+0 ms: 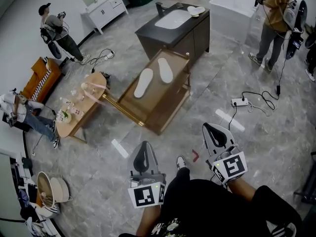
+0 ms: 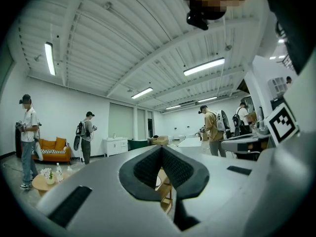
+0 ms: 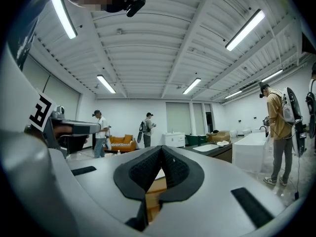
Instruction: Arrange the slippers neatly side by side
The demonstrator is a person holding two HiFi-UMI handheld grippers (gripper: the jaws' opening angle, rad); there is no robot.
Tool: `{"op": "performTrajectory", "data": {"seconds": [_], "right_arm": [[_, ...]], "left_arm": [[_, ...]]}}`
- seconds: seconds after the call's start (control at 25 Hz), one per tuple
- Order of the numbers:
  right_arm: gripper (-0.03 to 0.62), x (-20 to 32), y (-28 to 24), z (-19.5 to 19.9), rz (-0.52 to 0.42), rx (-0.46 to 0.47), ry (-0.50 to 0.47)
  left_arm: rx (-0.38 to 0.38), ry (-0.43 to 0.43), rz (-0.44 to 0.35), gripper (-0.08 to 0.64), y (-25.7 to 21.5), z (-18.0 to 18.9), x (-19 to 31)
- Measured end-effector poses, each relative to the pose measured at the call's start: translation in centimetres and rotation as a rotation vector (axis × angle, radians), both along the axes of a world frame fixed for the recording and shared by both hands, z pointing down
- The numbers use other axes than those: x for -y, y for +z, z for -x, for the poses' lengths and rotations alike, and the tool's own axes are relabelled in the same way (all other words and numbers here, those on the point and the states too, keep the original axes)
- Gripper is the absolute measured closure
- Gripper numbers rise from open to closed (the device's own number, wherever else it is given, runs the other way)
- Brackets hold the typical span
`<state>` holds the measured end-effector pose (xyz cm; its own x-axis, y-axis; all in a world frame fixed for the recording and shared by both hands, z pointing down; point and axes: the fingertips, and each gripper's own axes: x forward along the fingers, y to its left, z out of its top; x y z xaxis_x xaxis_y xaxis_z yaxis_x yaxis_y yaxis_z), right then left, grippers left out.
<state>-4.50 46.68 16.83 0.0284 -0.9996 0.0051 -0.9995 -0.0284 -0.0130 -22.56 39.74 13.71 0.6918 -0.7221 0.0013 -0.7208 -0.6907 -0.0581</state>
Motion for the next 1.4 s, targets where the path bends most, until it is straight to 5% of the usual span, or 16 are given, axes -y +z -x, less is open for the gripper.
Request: {"op": "performTrajectory", "data": {"seconds": [1.4], "right_arm": [[0.594,10.5,-0.5,-1.0,0.001,-0.031,0.124]], "left_arm": [[-0.05,0.172,-0.002,0.558,-0.3,-3.6,13.3]]}}
